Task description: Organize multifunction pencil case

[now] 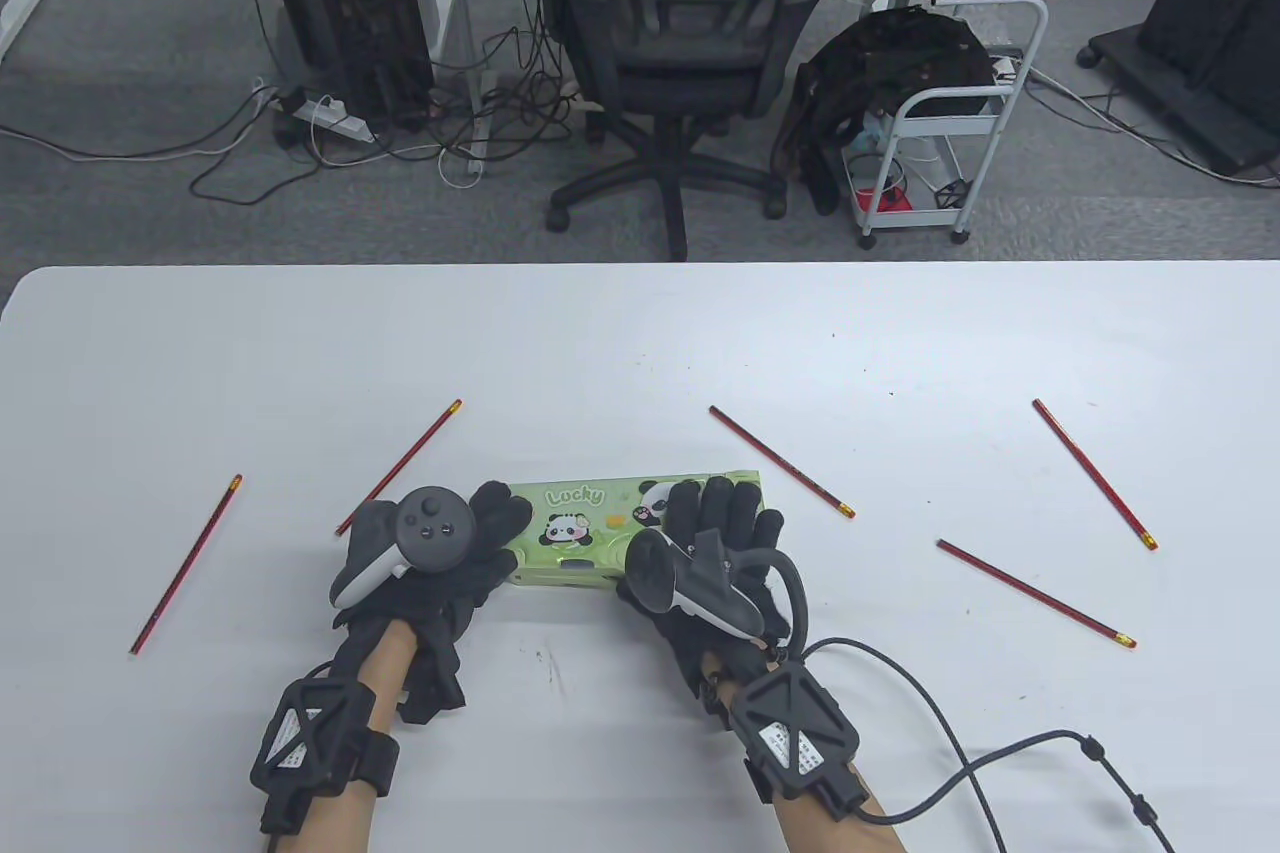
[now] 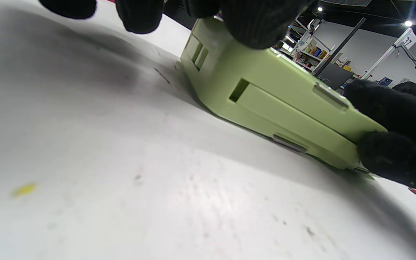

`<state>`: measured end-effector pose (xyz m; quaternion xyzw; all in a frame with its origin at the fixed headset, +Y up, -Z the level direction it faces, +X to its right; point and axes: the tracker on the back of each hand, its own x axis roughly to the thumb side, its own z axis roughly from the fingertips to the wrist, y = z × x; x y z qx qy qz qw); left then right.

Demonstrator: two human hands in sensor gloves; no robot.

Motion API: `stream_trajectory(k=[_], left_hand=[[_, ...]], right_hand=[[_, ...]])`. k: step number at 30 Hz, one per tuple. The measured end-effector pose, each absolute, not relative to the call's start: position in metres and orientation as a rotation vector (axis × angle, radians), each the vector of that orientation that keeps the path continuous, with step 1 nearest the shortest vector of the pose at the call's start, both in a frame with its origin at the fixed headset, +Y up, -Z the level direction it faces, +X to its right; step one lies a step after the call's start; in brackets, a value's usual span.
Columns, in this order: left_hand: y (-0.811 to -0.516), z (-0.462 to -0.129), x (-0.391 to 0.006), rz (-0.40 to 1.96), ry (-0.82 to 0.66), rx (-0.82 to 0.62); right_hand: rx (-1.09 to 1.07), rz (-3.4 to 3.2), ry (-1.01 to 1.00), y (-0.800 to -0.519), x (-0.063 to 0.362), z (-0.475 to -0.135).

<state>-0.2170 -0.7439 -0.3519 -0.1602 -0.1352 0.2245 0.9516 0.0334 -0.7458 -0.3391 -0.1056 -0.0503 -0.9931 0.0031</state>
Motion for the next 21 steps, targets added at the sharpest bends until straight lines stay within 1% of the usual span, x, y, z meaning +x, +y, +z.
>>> stream_trajectory(k=[10,21], left_hand=[[-0.744,-0.352,-0.217,0.452,-0.275,-0.326],[-0.743,-0.352,-0.216,0.436,-0.276,-0.323]], right_hand=[[-0.356,-2.938,-0.11,-0.747,0.024,-0.338],[-0.366,-2.893,-0.123,-0.744,0.022,-0.337]])
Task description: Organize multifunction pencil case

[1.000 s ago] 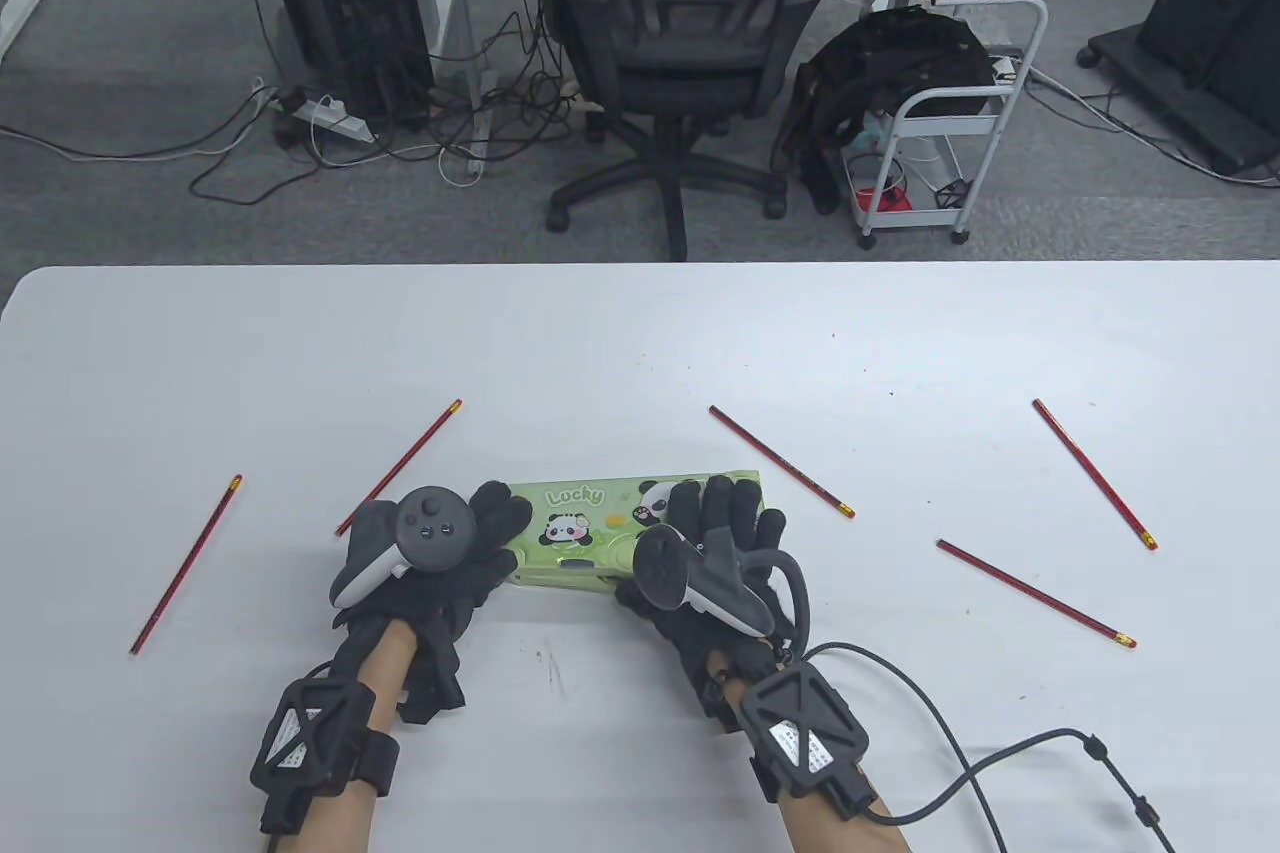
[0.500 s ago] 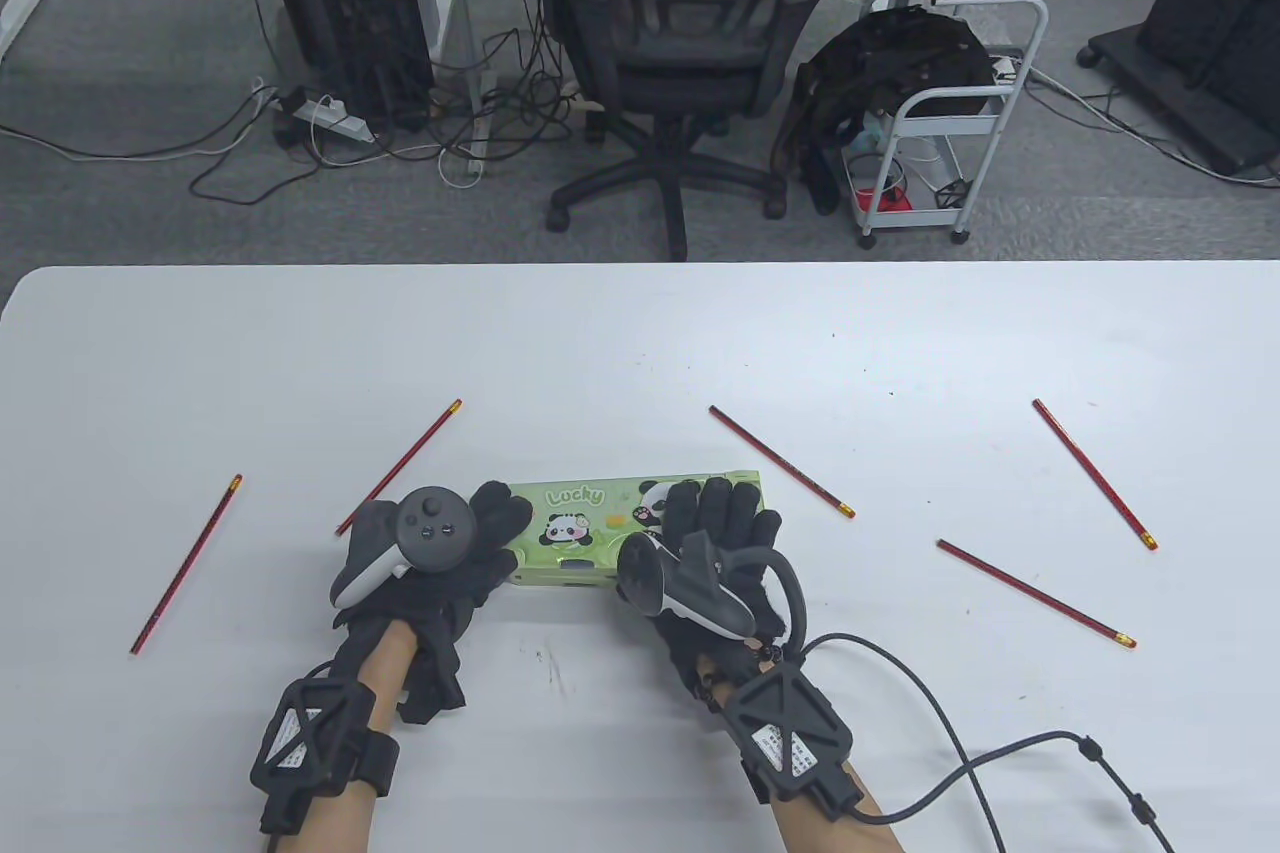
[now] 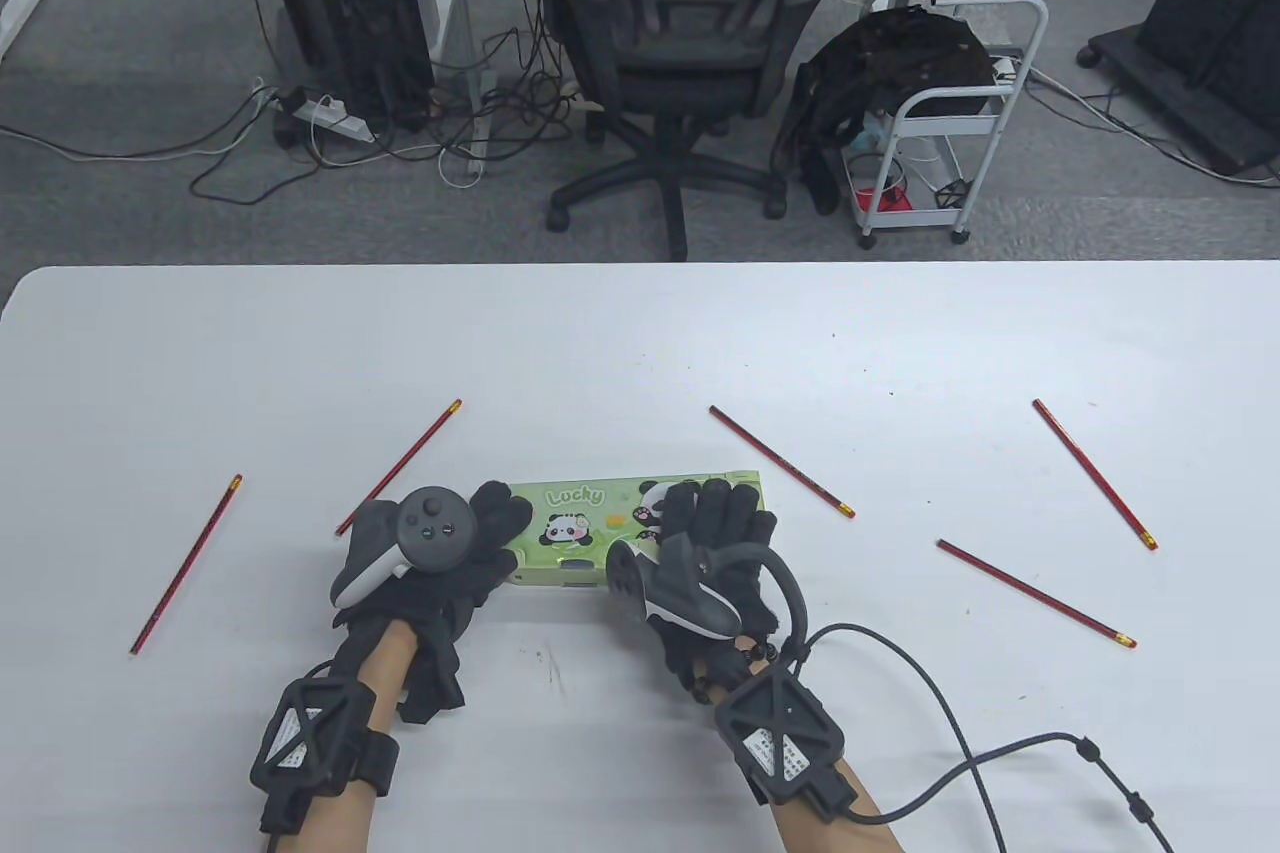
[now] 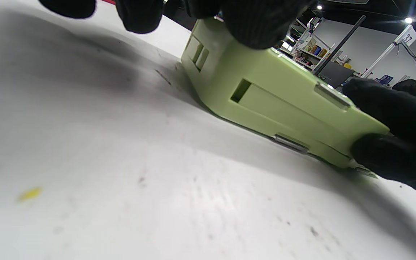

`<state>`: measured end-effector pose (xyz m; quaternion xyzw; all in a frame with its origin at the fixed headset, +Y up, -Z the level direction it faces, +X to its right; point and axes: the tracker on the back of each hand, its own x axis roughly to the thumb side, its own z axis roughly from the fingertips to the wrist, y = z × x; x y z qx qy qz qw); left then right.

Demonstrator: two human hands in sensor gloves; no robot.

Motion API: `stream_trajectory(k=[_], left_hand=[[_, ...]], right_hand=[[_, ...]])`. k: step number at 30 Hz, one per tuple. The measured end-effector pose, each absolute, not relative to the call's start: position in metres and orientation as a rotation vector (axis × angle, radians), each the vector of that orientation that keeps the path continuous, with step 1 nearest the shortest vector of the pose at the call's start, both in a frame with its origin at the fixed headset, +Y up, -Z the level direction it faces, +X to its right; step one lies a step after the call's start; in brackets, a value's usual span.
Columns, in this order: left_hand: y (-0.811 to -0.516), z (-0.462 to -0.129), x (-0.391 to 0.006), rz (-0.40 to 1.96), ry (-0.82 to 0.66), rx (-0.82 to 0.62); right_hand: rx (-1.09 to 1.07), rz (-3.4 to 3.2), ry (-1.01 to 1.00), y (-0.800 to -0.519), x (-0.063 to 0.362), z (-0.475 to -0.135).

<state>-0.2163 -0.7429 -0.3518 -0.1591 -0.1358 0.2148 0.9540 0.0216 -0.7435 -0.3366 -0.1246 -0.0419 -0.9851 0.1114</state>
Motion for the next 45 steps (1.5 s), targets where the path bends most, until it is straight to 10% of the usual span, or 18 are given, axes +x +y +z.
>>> stream_trajectory(k=[18,38,45], left_hand=[[-0.743,-0.352,-0.216,0.425,-0.277,-0.323],[-0.723,-0.35,-0.198,0.34,-0.319,-0.303],[-0.705,-0.367,-0.145,0.062,-0.345,-0.539]], right_hand=[[-0.494,-3.106,-0.167,-0.718,0.051,-0.34],[-0.584,-3.31,-0.092,-0.682,0.178,-0.334],[-0.507,-3.316,-0.053,-0.682,0.195,-0.336]])
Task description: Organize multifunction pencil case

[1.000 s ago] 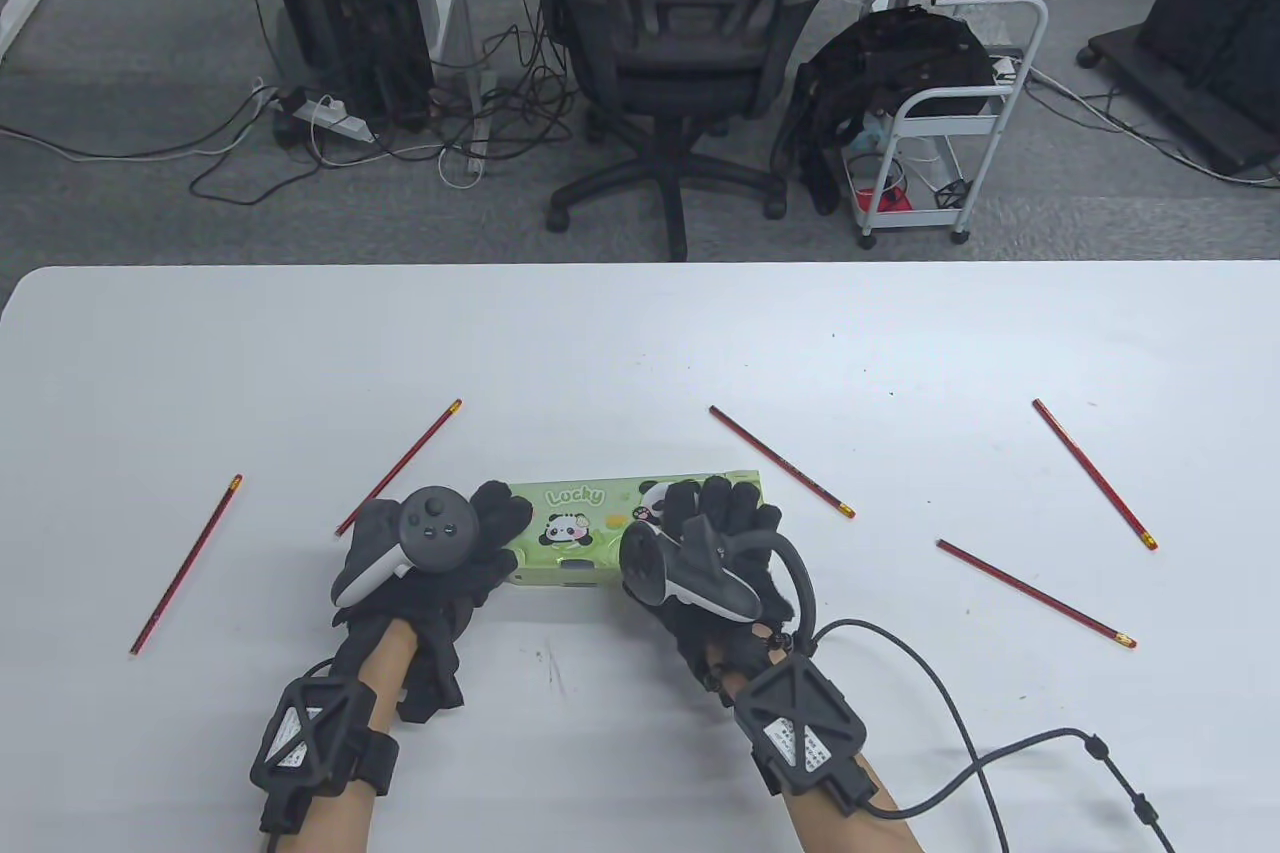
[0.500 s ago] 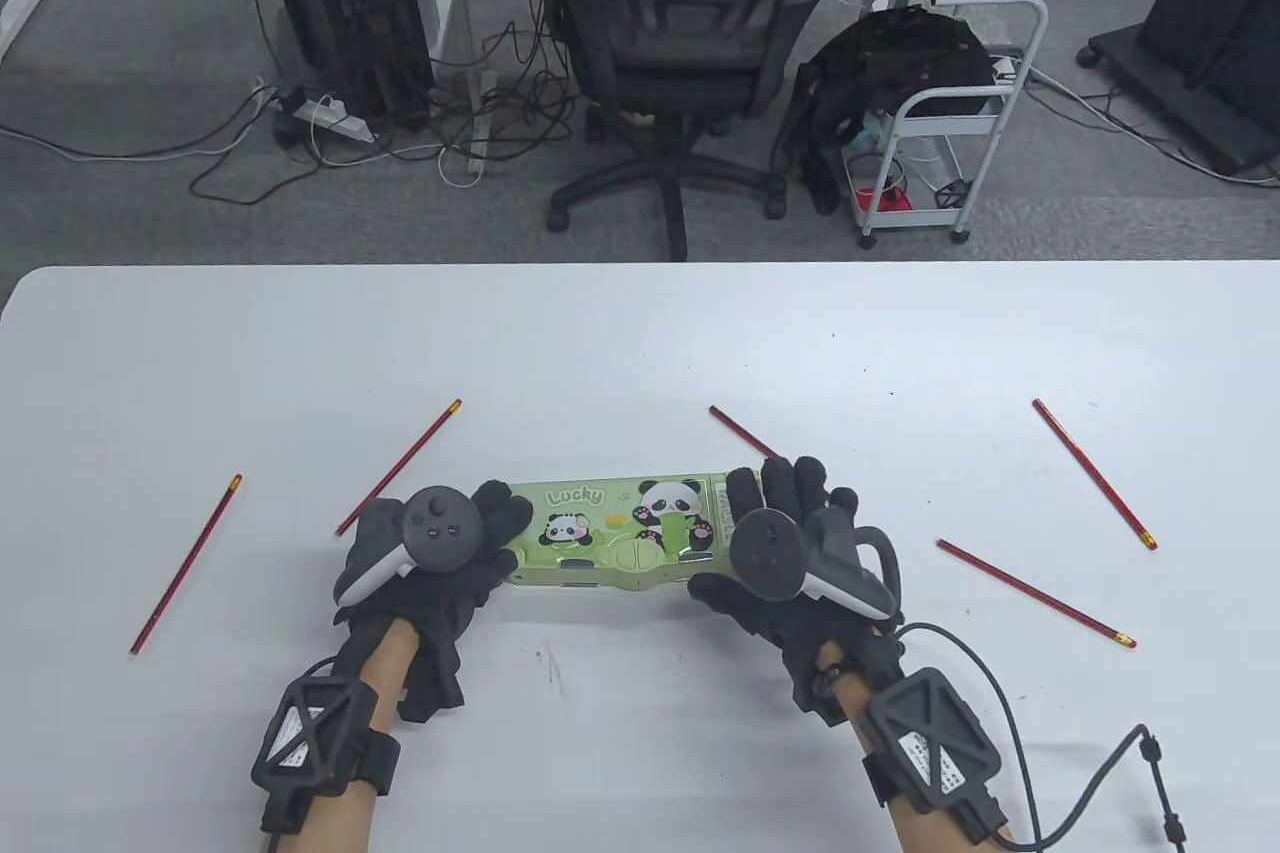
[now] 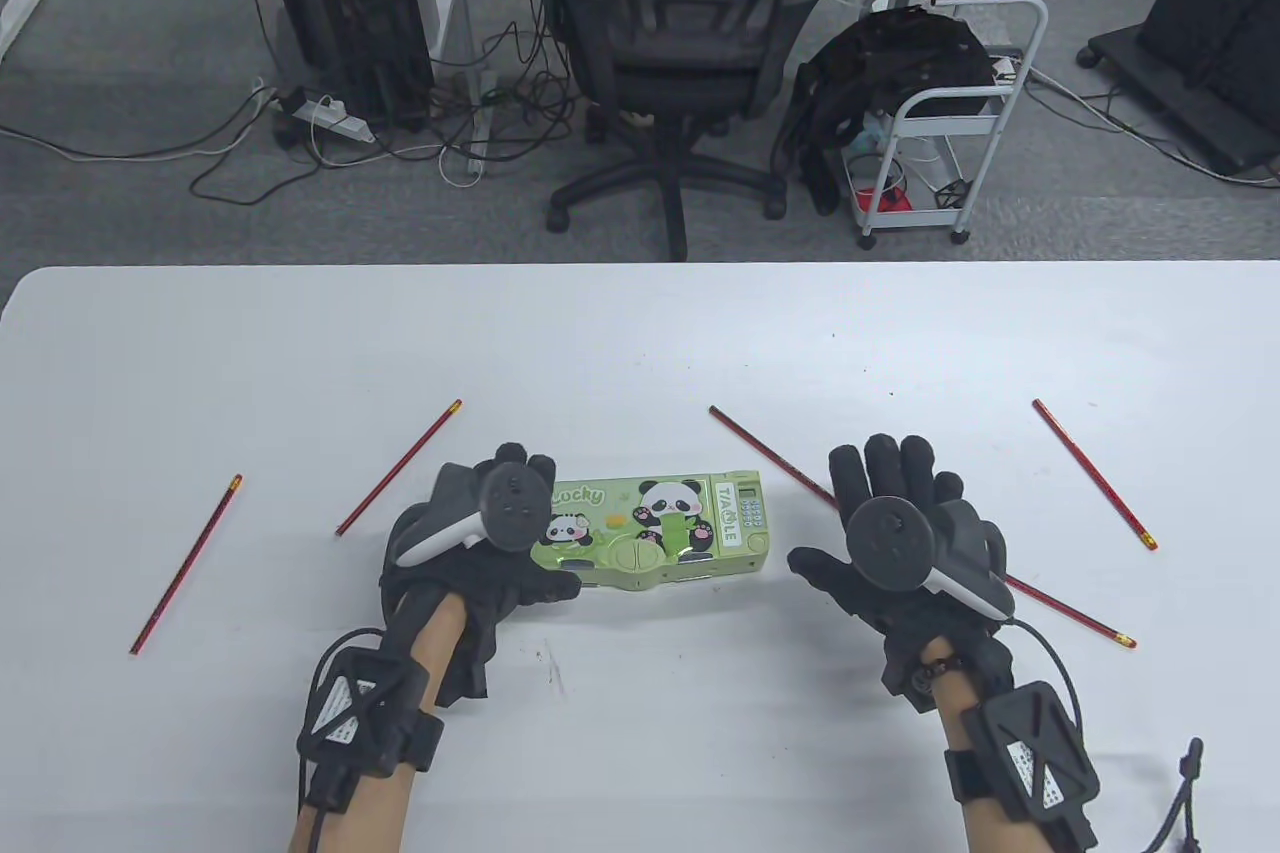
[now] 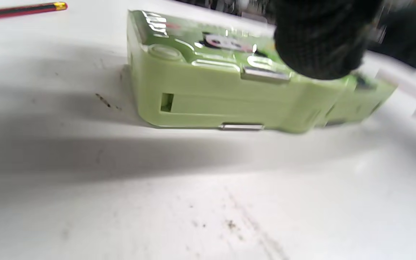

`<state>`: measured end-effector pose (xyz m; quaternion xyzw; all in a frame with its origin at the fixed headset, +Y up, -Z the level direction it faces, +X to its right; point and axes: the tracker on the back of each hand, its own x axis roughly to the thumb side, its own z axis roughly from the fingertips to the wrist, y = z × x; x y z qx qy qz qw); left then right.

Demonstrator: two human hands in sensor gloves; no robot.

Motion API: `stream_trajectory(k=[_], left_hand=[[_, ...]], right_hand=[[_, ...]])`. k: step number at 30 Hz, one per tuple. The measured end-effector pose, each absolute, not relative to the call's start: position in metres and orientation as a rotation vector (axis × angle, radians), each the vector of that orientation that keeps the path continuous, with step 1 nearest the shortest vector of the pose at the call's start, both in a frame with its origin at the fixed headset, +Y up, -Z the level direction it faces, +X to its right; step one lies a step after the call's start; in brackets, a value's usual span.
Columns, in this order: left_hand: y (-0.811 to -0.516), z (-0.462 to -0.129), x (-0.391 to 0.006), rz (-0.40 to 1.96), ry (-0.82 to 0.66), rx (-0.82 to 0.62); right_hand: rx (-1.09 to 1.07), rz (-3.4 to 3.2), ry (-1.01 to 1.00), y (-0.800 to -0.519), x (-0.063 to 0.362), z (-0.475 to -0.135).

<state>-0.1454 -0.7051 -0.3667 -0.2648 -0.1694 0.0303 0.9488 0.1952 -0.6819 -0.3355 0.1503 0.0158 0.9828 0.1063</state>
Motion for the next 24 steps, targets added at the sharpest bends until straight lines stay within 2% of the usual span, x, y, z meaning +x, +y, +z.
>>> stream_trajectory(k=[5,8,10,12,14,16,19,24], left_hand=[[-0.717,-0.389,-0.115,-0.189,-0.318,-0.679],[-0.734,-0.4,-0.106,-0.202,-0.332,-0.726],[-0.743,-0.403,-0.102,-0.198,-0.341,-0.707],[-0.738,-0.405,-0.102,-0.248,-0.342,-0.569],[-0.738,-0.406,-0.103,-0.197,-0.372,-0.561],[-0.736,-0.403,-0.104,-0.205,-0.41,-0.473],[-0.731,-0.396,-0.11,-0.113,-0.431,-0.422],[-0.702,-0.37,-0.124,0.233,-0.456,-0.263]], right_hand=[[0.427,2.895,0.05,-0.686,0.199,-0.336],[0.422,2.879,0.052,-0.688,0.202,-0.338],[0.421,2.866,0.06,-0.69,0.203,-0.339],[0.417,2.858,0.058,-0.691,0.204,-0.339],[0.414,2.852,0.064,-0.692,0.204,-0.339],[0.425,2.833,0.081,-0.694,0.203,-0.338],[0.432,2.813,0.099,-0.695,0.203,-0.338],[0.481,2.583,0.166,-0.698,0.199,-0.338]])
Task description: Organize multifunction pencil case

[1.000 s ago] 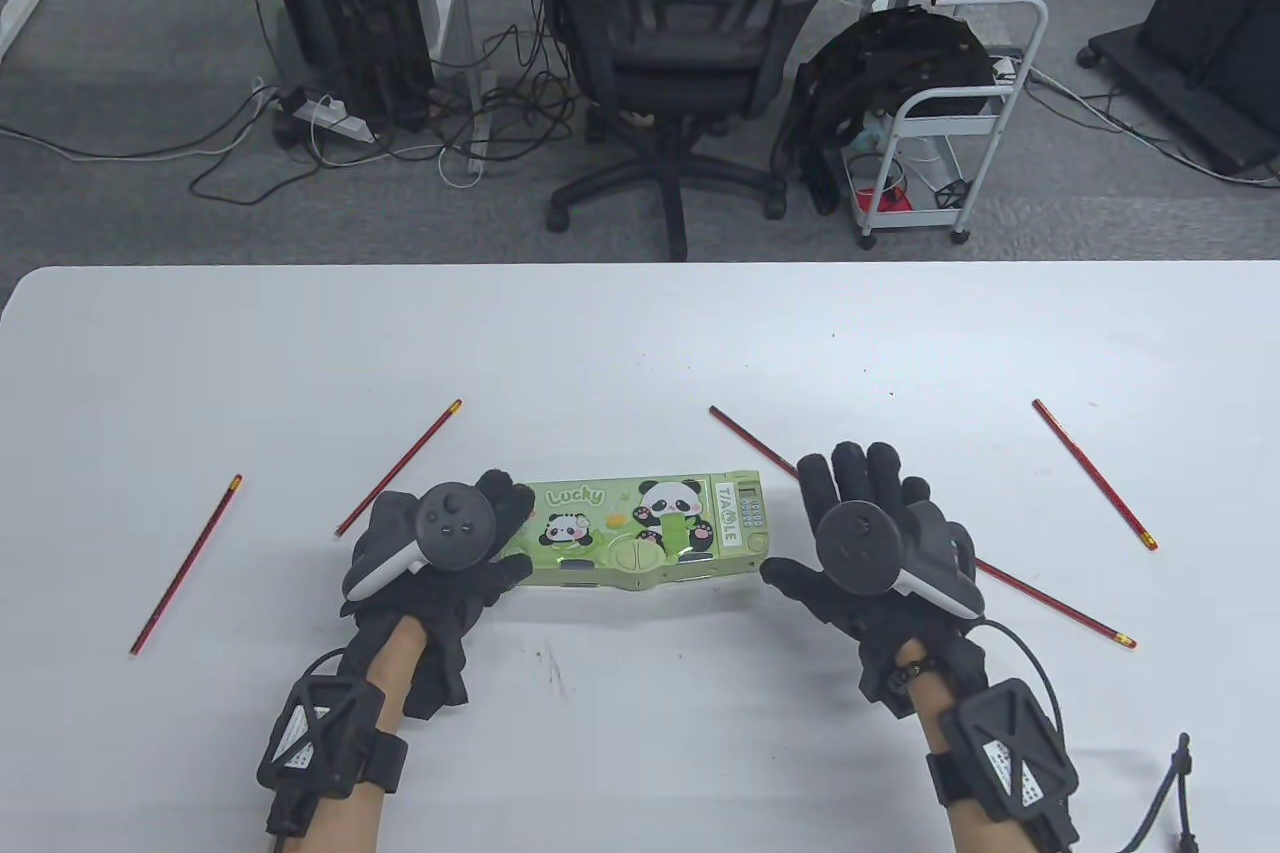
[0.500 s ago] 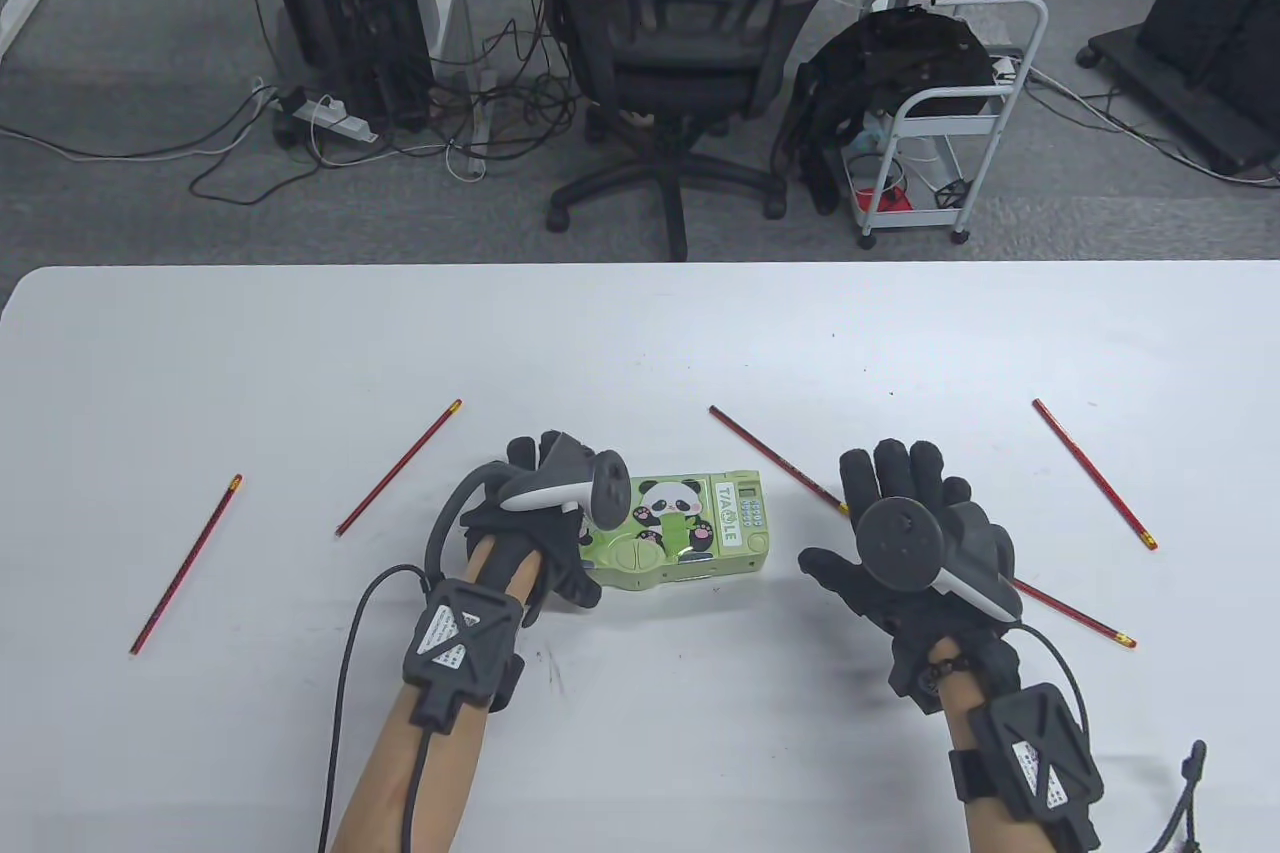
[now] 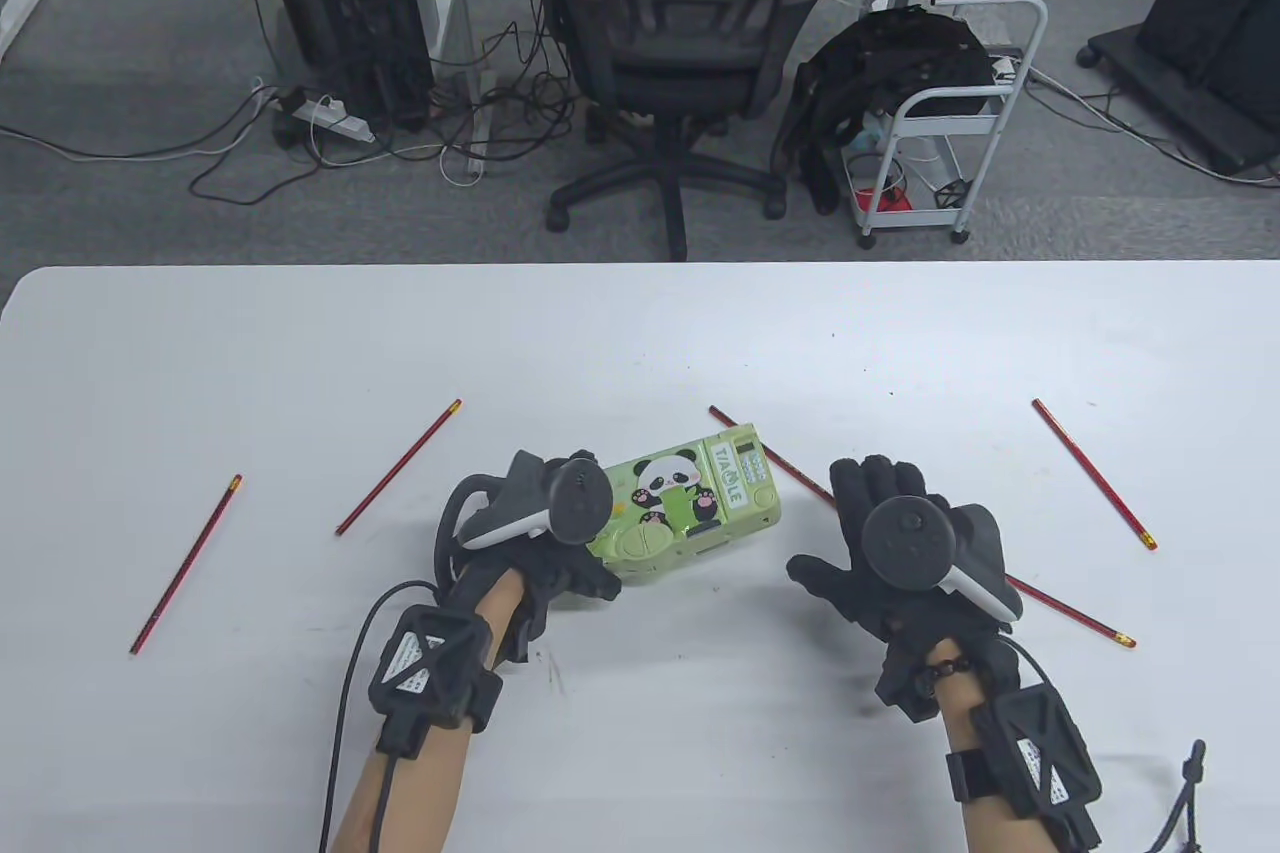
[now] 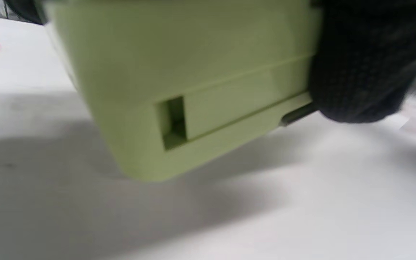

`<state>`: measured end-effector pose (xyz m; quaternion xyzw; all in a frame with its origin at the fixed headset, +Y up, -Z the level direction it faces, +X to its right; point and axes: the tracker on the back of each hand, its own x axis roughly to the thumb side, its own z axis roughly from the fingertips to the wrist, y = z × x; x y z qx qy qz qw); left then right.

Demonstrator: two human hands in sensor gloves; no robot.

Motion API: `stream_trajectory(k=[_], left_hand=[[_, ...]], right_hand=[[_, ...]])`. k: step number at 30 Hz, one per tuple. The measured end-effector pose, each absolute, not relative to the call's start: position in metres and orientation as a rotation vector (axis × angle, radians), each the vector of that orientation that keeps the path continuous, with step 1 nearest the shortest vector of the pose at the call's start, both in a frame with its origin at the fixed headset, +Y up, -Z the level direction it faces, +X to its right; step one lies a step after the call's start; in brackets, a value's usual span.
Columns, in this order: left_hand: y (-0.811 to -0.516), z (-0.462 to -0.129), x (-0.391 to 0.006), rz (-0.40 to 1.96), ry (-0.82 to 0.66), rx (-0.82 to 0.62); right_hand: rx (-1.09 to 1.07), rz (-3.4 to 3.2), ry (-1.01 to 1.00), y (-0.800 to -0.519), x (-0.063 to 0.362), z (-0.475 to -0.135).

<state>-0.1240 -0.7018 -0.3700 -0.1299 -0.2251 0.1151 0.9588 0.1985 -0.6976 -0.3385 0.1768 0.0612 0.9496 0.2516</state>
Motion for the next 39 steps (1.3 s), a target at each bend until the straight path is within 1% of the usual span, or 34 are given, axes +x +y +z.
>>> stream_trajectory(k=[3,6,8,10,11,12,13,14,15,17,18,20,22,24,26,28,30,31,32,34,36,39], left_hand=[[-0.685,-0.348,-0.123,0.437,-0.525,-0.212],[-0.682,-0.331,-0.115,0.582,-0.598,-0.209],[-0.686,-0.32,-0.105,0.679,-0.663,-0.22],[-0.69,-0.313,-0.098,0.738,-0.713,-0.239],[-0.692,-0.31,-0.097,0.787,-0.714,-0.231],[-0.695,-0.307,-0.096,0.874,-0.718,-0.234],[-0.696,-0.305,-0.096,0.907,-0.724,-0.234],[-0.695,-0.305,-0.096,0.886,-0.735,-0.236],[-0.692,-0.304,-0.097,0.832,-0.761,-0.271],[-0.685,-0.3,-0.108,0.783,-0.772,-0.345],[-0.681,-0.299,-0.116,0.772,-0.736,-0.308],[-0.677,-0.3,-0.146,0.721,-0.644,-0.187],[-0.684,-0.304,-0.182,0.704,-0.505,-0.075],[-0.699,-0.309,-0.21,0.692,-0.388,0.009],[-0.704,-0.311,-0.227,0.635,-0.35,-0.022],[-0.705,-0.312,-0.234,0.613,-0.323,0.012],[-0.706,-0.313,-0.234,0.594,-0.328,-0.016],[-0.708,-0.314,-0.231,0.568,-0.34,-0.034],[-0.709,-0.314,-0.229,0.549,-0.35,-0.046],[-0.716,-0.315,-0.22,0.471,-0.383,-0.113],[-0.724,-0.316,-0.209,0.414,-0.414,-0.168],[-0.735,-0.318,-0.194,0.327,-0.447,-0.258]], right_hand=[[0.565,2.309,0.22,-0.697,0.185,-0.337],[0.694,2.02,0.295,-0.694,0.164,-0.332],[0.81,1.793,0.34,-0.69,0.145,-0.325],[0.78,1.673,0.285,-0.689,0.136,-0.321],[0.787,1.594,0.258,-0.69,0.134,-0.319],[0.743,1.505,0.21,-0.689,0.133,-0.317],[0.691,1.475,0.166,-0.687,0.134,-0.315],[0.691,1.491,0.123,-0.686,0.134,-0.314],[0.686,1.533,0.061,-0.684,0.135,-0.314],[0.676,1.555,0.018,-0.678,0.138,-0.312],[0.669,1.585,-0.009,-0.673,0.139,-0.311],[0.703,1.743,-0.07,-0.659,0.144,-0.309],[0.722,1.939,-0.093,-0.645,0.142,-0.31],[0.746,2.174,-0.038,-0.637,0.13,-0.315],[0.762,2.427,0.048,-0.636,0.111,-0.321],[0.803,2.675,0.133,-0.644,0.087,-0.327],[0.85,2.884,0.216,-0.658,0.062,-0.331],[0.891,3.021,0.267,-0.67,0.044,-0.333],[0.903,3.052,0.282,-0.675,0.039,-0.334],[0.934,3.118,0.39,-0.693,0.02,-0.337],[0.951,3.137,0.466,-0.705,0.009,-0.34],[0.98,3.169,0.522,-0.717,0.0,-0.34]])
